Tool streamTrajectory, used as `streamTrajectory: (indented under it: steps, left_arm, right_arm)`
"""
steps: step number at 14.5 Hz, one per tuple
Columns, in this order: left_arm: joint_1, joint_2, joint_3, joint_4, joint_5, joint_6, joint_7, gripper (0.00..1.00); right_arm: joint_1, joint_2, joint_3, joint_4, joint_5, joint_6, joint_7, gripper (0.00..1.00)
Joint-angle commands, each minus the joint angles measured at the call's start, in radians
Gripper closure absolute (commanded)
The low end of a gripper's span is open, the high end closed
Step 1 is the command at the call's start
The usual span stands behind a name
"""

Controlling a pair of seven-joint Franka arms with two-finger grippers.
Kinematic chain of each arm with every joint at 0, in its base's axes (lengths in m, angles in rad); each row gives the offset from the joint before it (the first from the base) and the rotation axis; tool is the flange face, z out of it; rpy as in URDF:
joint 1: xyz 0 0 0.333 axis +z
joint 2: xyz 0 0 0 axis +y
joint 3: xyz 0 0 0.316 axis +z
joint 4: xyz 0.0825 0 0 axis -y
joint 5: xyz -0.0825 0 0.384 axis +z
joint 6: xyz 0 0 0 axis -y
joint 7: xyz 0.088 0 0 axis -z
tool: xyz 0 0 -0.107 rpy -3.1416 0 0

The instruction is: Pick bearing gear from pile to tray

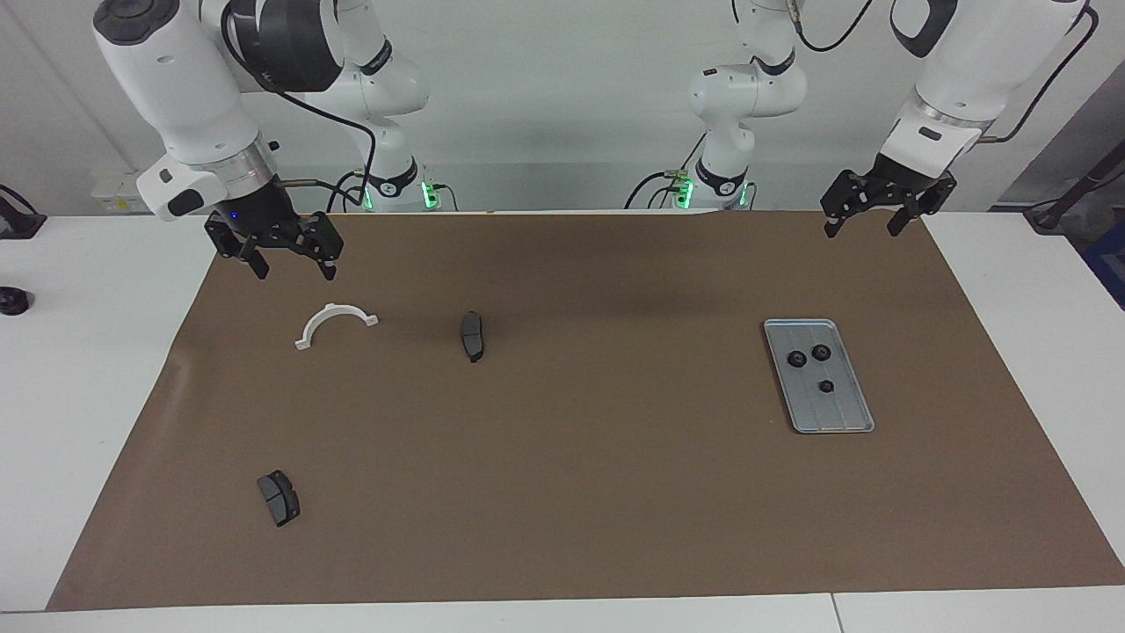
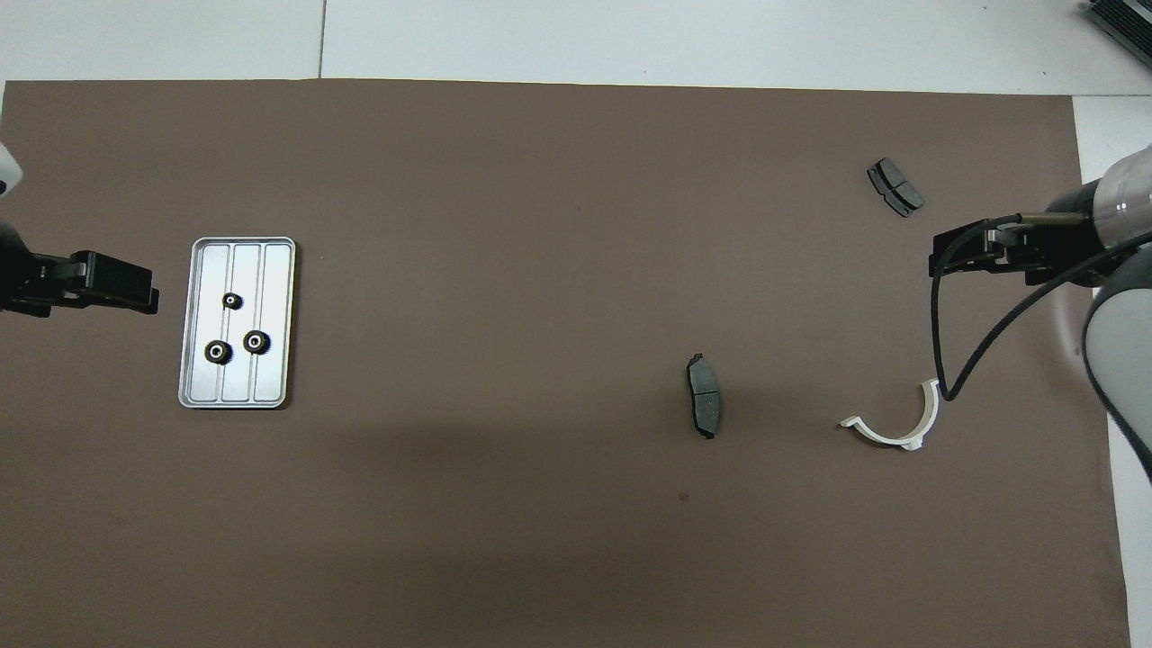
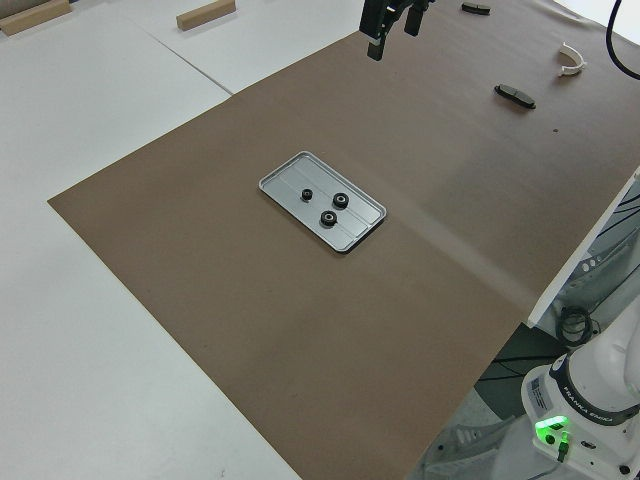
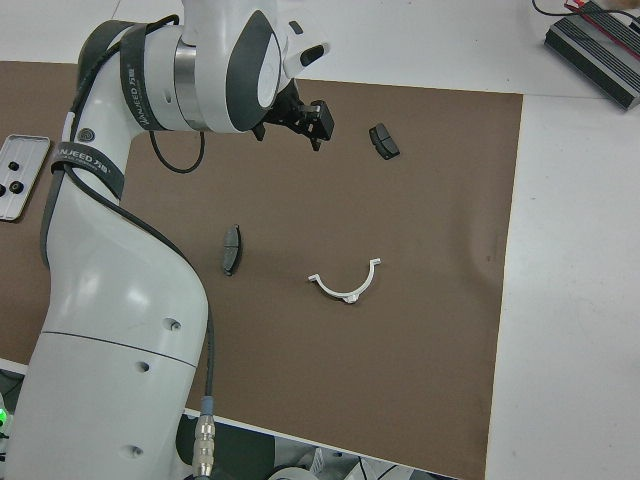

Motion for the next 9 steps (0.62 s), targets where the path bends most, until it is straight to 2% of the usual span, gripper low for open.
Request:
streamTrajectory:
  steps: [1, 9]
  left_arm:
    - [0.015, -0.016, -0.002, -0.026, -0.014, 0.013, 0.025, 0.0]
    - [0.018, -0.017, 0.003, -0.024, -0.011, 0.007, 0.019, 0.0]
  right_arm:
    - [-0.003, -0.022, -0.004, -0.022, 0.026, 0.001, -0.009, 0.0]
    - [-0.003, -0.022, -0.004, -0.022, 0.026, 0.001, -0.009, 0.0]
